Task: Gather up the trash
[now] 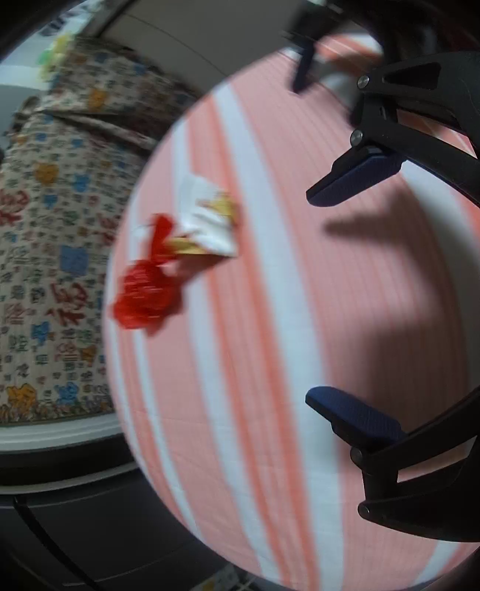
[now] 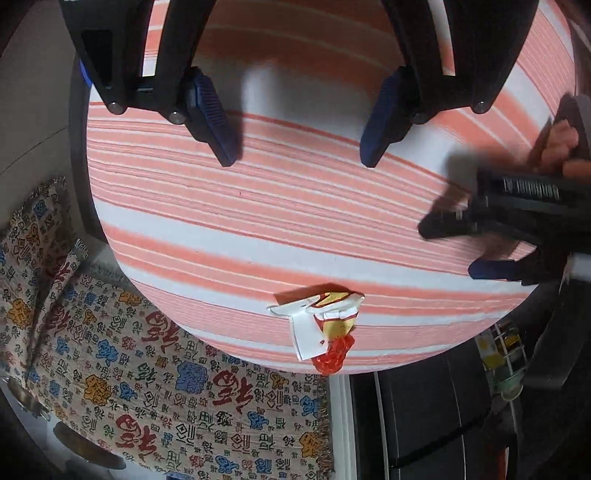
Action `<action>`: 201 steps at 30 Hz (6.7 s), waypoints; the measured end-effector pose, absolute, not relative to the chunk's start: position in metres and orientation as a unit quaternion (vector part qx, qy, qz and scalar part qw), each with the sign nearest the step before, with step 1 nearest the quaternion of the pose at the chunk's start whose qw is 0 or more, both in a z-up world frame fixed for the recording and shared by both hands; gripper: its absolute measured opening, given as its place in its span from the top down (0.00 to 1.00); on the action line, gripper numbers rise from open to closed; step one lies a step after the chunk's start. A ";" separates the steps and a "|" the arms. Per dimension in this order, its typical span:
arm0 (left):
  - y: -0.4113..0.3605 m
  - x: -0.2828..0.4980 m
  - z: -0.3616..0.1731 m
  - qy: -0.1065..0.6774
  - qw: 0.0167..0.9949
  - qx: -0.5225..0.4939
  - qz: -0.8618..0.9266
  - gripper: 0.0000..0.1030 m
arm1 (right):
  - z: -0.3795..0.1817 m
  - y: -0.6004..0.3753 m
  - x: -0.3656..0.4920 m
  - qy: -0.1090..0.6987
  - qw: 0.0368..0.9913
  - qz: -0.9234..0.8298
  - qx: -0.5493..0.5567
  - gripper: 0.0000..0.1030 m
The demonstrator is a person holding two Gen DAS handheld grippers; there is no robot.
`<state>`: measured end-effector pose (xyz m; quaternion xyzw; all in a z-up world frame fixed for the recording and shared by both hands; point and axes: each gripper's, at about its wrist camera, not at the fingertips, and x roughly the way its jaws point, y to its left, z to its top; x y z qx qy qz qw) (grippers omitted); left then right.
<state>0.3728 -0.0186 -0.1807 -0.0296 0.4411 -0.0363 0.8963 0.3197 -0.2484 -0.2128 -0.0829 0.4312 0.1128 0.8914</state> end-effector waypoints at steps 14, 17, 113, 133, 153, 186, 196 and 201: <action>0.001 0.533 -0.196 0.467 0.863 -0.187 -0.048 0.54 | -0.213 -0.246 0.328 0.433 0.890 0.114 -0.082 0.28; 0.009 0.517 -0.187 0.448 0.875 -0.179 -0.042 0.58 | -0.213 -0.246 0.328 0.433 0.890 0.115 -0.082 0.28; -0.009 0.302 -0.180 0.433 0.892 -0.038 -0.121 0.55 | -0.162 -0.277 0.305 0.420 0.899 0.123 0.002 0.94; -0.187 0.292 -0.139 0.393 0.894 0.042 -0.212 0.55 | -0.120 -0.413 0.232 0.383 0.921 0.038 0.055 0.94; -0.353 0.318 -0.176 0.433 0.842 -0.002 -0.322 0.55 | -0.179 -0.579 0.208 0.421 0.891 -0.103 0.136 0.93; -0.405 0.305 -0.184 0.438 0.842 0.035 -0.314 0.00 | -0.199 -0.625 0.166 0.422 0.860 -0.188 0.215 0.13; -0.375 0.211 -0.117 0.354 0.901 0.116 -0.223 0.00 | -0.120 -0.554 0.049 0.374 0.878 -0.264 0.139 0.09; -0.359 0.193 -0.106 0.355 0.903 0.110 -0.214 0.00 | -0.103 -0.529 0.025 0.364 0.884 -0.270 0.114 0.04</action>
